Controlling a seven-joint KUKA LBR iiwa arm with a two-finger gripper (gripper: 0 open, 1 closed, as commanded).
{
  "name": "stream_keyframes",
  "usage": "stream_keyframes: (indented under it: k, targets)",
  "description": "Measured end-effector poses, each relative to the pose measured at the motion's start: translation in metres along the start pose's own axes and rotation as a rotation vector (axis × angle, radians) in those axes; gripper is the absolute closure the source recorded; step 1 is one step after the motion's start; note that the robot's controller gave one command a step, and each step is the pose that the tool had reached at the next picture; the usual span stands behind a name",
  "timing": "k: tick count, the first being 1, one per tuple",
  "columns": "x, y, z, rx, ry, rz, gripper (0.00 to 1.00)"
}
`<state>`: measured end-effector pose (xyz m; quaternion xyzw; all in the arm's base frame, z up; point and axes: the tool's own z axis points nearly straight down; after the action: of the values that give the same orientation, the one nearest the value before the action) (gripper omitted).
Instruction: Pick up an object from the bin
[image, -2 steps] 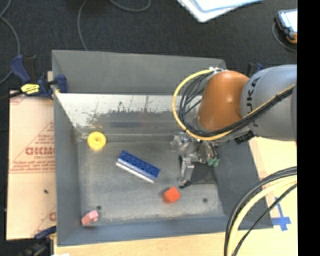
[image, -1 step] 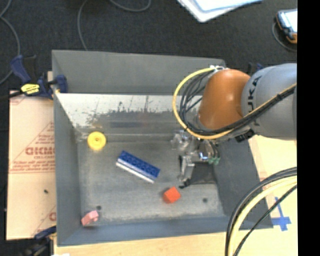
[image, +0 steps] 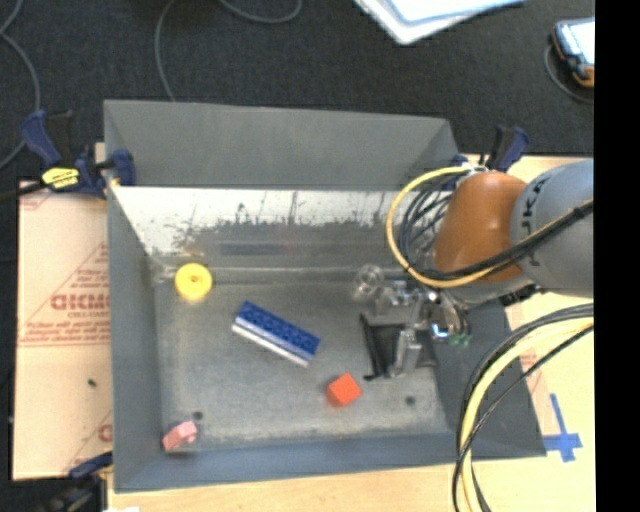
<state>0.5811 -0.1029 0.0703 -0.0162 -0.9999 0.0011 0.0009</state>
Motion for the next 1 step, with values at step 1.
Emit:
stream_keyframes:
  k: [1]
  targets:
    - [0.0032,-0.0082,-0.0627,-0.001,-0.017,0.165,0.00]
